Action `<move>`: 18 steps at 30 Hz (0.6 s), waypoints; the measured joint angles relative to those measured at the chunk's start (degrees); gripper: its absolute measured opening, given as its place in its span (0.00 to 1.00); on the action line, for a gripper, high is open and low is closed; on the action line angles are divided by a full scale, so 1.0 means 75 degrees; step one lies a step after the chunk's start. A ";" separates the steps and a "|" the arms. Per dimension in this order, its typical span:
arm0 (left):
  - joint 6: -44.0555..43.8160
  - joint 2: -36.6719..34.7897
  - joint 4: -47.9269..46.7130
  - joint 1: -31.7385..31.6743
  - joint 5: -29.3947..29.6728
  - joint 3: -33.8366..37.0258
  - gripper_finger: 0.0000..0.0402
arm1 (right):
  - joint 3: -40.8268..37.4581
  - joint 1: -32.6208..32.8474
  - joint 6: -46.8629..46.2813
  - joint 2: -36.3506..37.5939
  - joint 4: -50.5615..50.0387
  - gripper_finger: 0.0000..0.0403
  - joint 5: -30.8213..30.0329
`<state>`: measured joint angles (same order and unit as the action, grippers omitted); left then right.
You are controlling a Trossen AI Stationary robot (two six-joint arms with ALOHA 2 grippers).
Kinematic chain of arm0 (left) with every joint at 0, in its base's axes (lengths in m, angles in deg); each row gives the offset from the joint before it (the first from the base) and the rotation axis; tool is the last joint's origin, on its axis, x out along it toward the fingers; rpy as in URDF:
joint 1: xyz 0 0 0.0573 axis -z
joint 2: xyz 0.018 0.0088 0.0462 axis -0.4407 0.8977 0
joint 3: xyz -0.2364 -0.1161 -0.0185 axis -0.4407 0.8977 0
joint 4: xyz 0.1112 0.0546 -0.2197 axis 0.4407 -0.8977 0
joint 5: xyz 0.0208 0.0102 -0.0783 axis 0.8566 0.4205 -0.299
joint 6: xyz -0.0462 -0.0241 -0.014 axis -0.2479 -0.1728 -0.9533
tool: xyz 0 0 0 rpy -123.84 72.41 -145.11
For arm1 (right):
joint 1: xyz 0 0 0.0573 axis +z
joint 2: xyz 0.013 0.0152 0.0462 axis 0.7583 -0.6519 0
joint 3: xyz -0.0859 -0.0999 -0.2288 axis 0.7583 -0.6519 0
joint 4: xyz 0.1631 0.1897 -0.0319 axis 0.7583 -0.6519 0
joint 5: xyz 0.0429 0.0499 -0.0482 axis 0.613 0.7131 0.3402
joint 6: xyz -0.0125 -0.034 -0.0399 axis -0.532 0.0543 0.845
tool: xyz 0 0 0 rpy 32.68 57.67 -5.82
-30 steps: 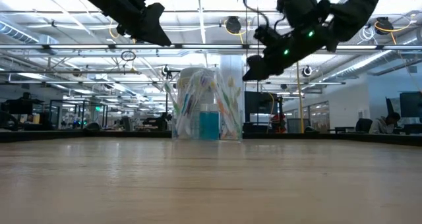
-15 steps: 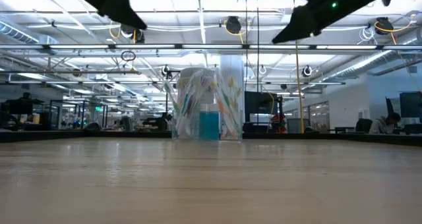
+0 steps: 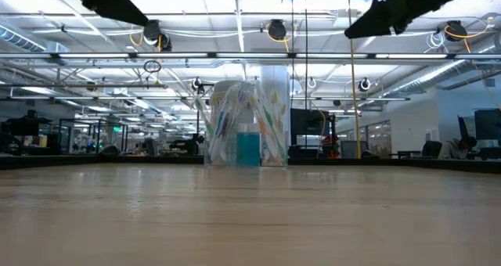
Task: Pick & Place toothbrushing station
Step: Return to Home Position
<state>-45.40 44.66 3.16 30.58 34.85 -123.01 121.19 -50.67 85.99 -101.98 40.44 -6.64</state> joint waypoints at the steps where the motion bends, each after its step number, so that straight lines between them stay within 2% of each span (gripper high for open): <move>1: 0.0111 -0.0048 -0.0001 0.0037 -0.0149 0.0000 0.34 | -0.0122 0.0034 -0.0071 0.0146 -0.0024 0.28 0.0145; 6: 0.0403 -0.0377 0.0249 0.0200 -0.0439 0.0183 0.34 | -0.1088 0.0103 0.0169 0.1036 0.0702 0.29 0.2254; 8: 0.0582 -0.0610 0.0635 0.0232 -0.0473 0.0518 0.34 | -0.1482 0.0098 0.0376 0.1491 0.1200 0.29 0.2662; 11: 0.1042 -0.1072 0.1359 0.0213 -0.0504 0.1067 0.34 | -0.1887 0.0098 0.0492 0.2238 0.1393 0.29 0.2790; 14: 0.1155 -0.1717 0.1458 0.0160 -0.0614 0.1403 0.34 | -0.2314 0.0098 0.0460 0.3029 0.1240 0.29 0.2792; 18: 0.1300 -0.2714 0.1459 0.0095 -0.1436 0.1843 0.34 | -0.2887 0.0095 0.0328 0.4023 0.1254 0.29 0.2798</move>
<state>-35.65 24.31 14.11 31.29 24.08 -109.19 99.54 -49.96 88.46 -71.81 49.85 14.35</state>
